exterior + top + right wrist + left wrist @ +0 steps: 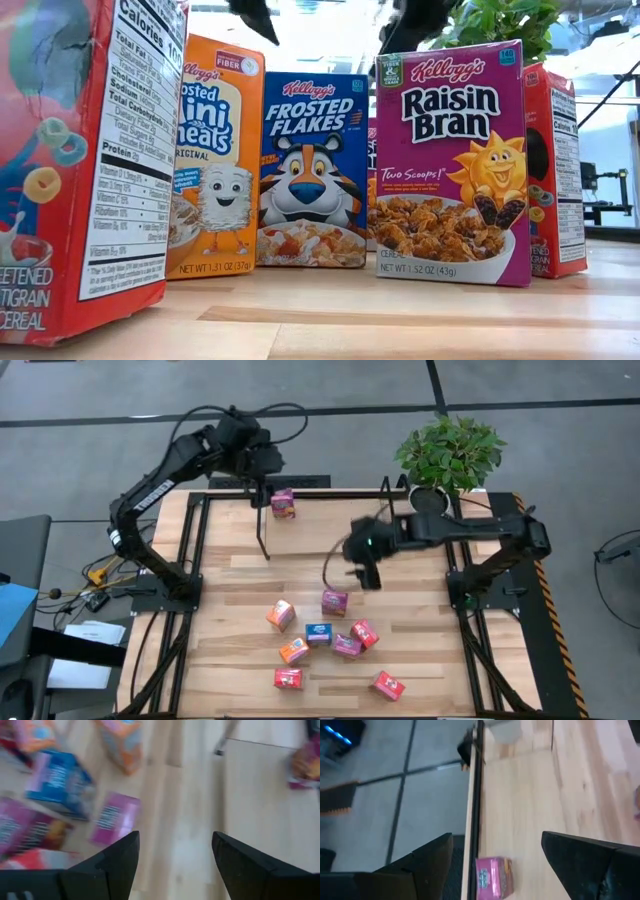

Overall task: Stack cereal on shelf
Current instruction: Put the top purple cereal box on the shelf aligned with the other purple cereal box

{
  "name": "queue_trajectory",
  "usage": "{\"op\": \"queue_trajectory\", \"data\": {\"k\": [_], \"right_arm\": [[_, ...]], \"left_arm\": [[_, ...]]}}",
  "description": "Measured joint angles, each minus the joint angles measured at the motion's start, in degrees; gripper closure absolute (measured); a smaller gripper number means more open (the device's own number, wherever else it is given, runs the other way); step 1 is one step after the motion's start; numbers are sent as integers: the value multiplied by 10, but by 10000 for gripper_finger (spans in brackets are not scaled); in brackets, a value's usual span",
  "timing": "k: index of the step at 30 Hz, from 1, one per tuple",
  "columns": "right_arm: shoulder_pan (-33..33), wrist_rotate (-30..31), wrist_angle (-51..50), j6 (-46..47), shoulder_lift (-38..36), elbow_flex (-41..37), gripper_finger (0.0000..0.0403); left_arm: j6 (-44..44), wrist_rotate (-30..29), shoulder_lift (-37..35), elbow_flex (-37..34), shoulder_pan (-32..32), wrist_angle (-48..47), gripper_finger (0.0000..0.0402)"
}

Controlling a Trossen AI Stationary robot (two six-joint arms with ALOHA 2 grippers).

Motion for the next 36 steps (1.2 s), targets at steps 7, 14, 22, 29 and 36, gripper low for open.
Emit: {"op": "queue_trajectory", "data": {"k": [7,14,22,29,36], "right_arm": [[61,44,37,109,20,1,127],[91,65,58,173,87,-2,127],[105,108,73,223,128,0,127],[117,104,74,245,146,0,127],[124,114,73,248,172,3,127]], "left_arm": [[-23,-6,-1,110,-38,-53,105],[-34,-6,-4,165,-63,-115,105],[-59,-2,-24,167,-72,-139,105],[-74,-1,-29,166,-76,-179,105],[-81,-1,-29,166,-76,-188,105]]}}
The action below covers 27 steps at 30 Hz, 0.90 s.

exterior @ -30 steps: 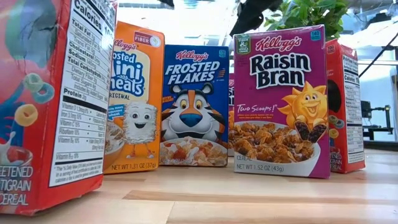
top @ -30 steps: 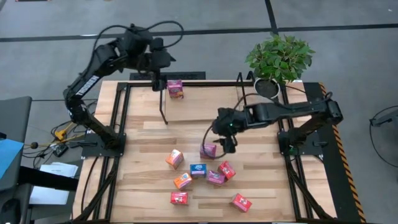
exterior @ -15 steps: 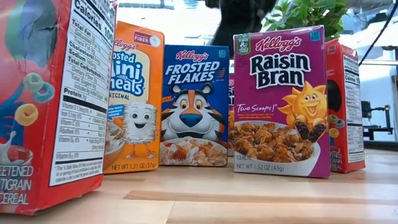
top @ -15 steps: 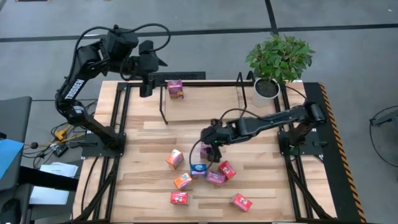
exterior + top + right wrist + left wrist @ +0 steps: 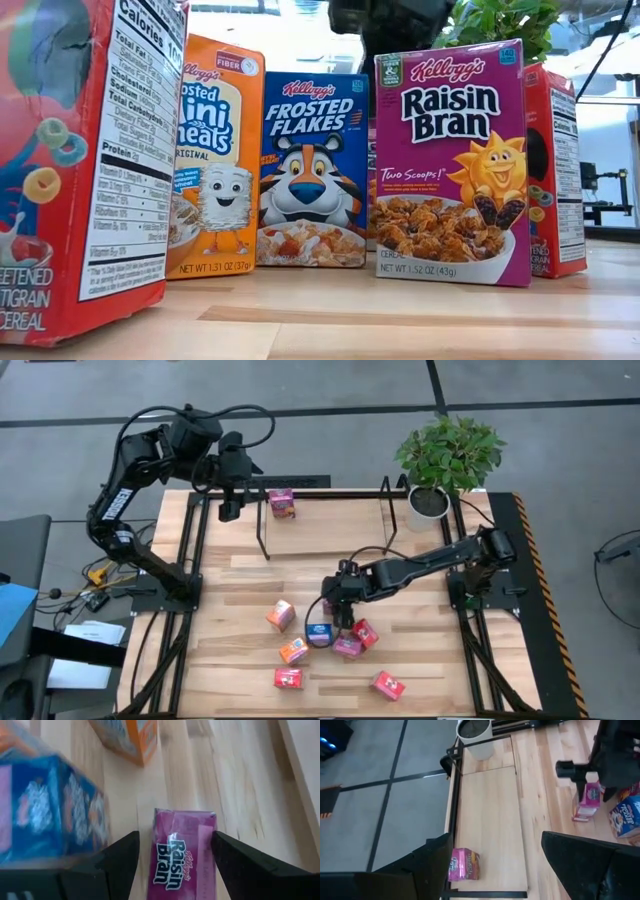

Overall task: Stack cereal on shelf
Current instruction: Put the top purple cereal box on the shelf aligned with the other purple cereal box

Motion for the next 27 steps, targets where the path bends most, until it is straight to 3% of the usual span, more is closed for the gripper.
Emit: {"op": "queue_trajectory", "data": {"k": [20,27], "right_arm": [[0,16,-40,14,-17,12,127],[-18,-85,-66,50,-17,13,112]], "left_arm": [[-3,0,0,0,0,-1,105],[-9,0,0,0,0,-3,105]]}}
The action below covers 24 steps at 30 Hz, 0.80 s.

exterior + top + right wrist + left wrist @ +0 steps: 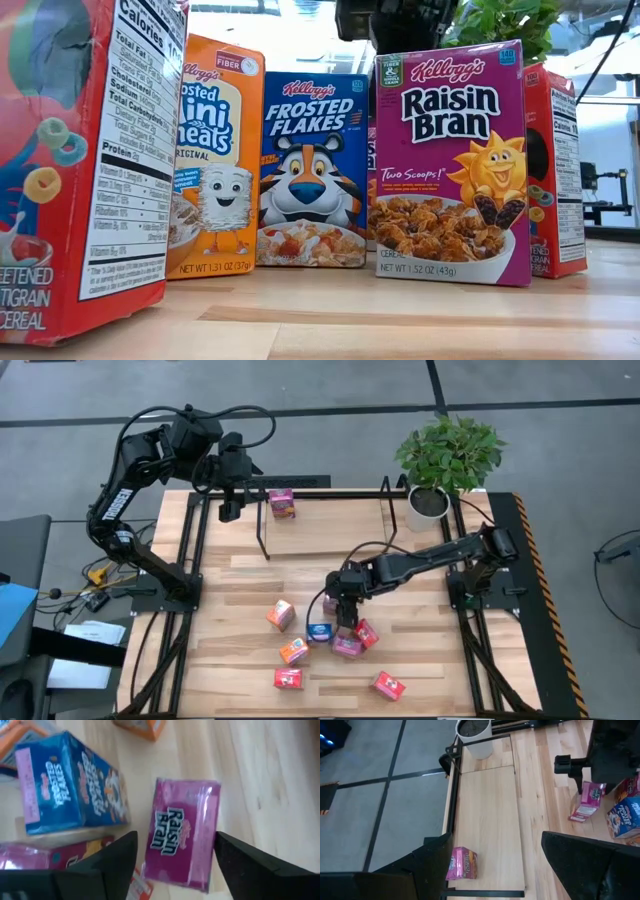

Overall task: Stack cereal on shelf
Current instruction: Put the top purple cereal box on the shelf aligned with the other purple cereal box

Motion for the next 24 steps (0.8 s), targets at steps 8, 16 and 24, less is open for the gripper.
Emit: {"op": "queue_trajectory", "data": {"k": [8,16,24], "right_arm": [[-7,-6,2,8,7,1,44],[-6,18,1,3,7,1,80],[-6,15,-1,-7,24,2,133]], "left_arm": [[-3,0,0,0,0,0,105],[-2,-3,0,0,0,0,105],[-2,-3,0,0,0,0,105]]}}
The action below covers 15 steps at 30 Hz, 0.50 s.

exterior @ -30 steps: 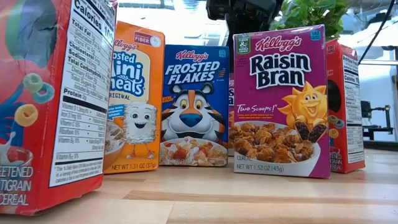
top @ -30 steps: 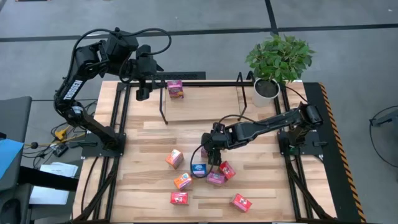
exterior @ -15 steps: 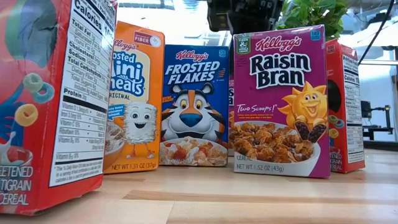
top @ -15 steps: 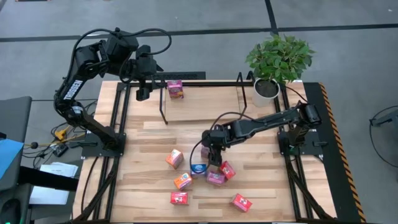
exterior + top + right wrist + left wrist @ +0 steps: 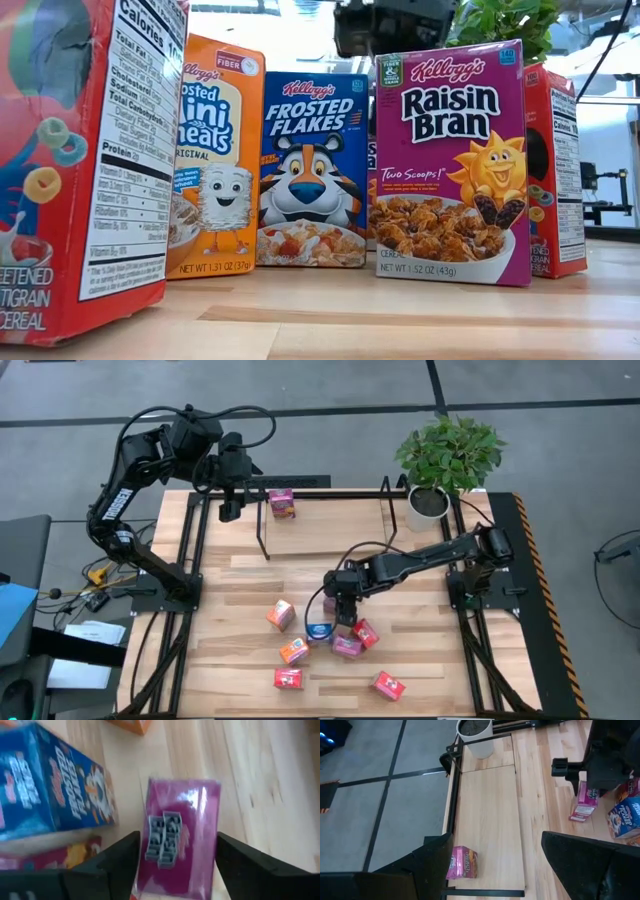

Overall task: Stack cereal on shelf
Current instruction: Put the top purple cereal box on the shelf aligned with the other purple cereal box

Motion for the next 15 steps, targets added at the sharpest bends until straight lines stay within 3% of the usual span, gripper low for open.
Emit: {"op": "queue_trajectory", "data": {"k": [7,15], "right_arm": [[0,0,3,0,4,-1,163],[-15,-3,1,-10,4,2,225]], "left_arm": [[3,-1,0,0,0,0,105],[5,-2,0,0,0,-1,105]]}}
